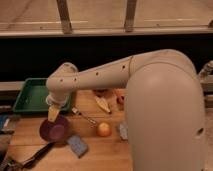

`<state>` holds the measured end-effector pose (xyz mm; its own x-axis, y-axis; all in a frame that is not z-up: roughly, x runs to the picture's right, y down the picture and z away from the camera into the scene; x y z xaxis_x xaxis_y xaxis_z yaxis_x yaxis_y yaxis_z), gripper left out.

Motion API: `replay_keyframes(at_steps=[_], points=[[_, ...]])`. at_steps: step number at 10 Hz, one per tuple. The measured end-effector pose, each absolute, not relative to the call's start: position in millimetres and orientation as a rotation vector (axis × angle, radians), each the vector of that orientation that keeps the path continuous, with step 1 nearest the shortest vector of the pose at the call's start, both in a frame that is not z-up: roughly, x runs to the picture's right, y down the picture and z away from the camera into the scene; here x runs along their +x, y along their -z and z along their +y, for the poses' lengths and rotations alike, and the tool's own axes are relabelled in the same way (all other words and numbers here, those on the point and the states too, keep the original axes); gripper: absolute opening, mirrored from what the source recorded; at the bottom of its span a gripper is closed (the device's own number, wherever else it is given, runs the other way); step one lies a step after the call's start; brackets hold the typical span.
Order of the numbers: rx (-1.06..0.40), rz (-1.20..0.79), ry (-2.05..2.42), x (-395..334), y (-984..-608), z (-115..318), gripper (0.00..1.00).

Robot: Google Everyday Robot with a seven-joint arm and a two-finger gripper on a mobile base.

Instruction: Wipe purple bowl with brush

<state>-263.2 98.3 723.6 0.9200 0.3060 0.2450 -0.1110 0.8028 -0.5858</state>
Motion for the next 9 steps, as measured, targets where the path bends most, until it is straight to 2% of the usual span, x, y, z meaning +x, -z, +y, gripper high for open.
replay_keyframes(at_steps=[4, 6, 9], points=[[-0.603, -0.407, -0.022, -323, -686, 146, 0.8], [-0.618, -0.444, 0.094, -358, -663, 188, 0.8], [-0.676, -0.493, 0.219, -396, -649, 253, 0.8]])
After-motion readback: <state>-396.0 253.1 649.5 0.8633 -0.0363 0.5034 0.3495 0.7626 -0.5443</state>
